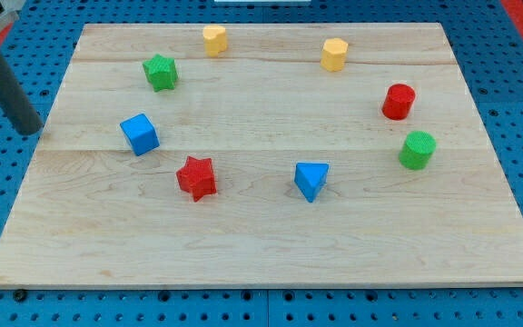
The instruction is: Move the yellow heart to the left of the yellow hexagon
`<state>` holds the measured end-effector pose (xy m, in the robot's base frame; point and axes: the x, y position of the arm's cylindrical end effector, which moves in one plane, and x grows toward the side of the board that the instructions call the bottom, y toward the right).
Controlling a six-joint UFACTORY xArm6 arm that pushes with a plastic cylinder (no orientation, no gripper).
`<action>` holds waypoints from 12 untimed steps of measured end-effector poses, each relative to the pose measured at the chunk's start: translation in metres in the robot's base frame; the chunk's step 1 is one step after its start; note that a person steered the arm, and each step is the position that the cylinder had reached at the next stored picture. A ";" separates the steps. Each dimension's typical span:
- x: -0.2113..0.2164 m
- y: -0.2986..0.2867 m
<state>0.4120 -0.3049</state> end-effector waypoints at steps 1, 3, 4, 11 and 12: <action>0.000 0.000; -0.001 0.000; -0.017 0.000; -0.210 0.208; -0.199 0.210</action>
<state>0.2129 -0.0954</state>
